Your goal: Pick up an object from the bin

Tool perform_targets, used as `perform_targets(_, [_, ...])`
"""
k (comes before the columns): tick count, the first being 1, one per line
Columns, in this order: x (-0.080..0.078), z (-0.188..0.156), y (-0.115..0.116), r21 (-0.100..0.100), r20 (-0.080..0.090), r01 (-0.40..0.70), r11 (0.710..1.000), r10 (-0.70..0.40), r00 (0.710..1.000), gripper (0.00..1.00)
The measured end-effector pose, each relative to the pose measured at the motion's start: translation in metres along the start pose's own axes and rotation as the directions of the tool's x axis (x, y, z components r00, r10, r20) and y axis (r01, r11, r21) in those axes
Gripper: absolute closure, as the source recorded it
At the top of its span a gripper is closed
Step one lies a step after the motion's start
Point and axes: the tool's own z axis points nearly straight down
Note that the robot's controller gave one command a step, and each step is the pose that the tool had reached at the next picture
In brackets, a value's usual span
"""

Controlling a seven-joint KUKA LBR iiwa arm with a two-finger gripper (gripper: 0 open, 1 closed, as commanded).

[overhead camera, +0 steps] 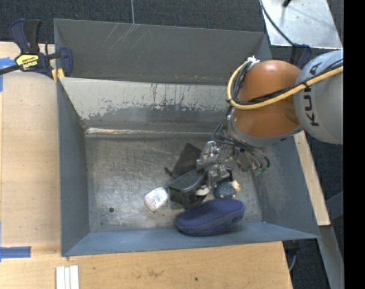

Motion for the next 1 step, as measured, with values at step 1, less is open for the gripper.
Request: perform_targets(1, [0.0036,-0.1126,0.0087,0.002,0.016,0.136,0.991,-0.136,0.991,1.00])
